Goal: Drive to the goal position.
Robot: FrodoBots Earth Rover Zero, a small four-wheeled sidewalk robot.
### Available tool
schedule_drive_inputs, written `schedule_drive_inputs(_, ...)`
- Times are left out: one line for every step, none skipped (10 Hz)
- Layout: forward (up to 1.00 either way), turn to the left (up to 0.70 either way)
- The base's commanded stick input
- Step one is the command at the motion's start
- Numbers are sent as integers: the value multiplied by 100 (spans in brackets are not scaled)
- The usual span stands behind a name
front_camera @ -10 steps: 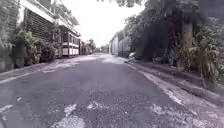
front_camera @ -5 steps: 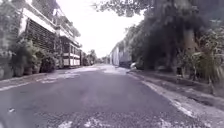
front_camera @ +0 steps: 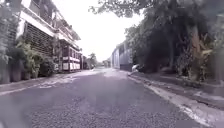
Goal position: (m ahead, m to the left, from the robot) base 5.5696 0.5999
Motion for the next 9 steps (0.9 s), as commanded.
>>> schedule_drive_inputs(60, 0)
schedule_drive_inputs(70, 0)
schedule_drive_inputs(70, 0)
schedule_drive_inputs(80, 0)
schedule_drive_inputs(85, 0)
schedule_drive_inputs(85, 0)
schedule_drive_inputs(85, 0)
schedule_drive_inputs(85, 0)
schedule_drive_inputs(85, 0)
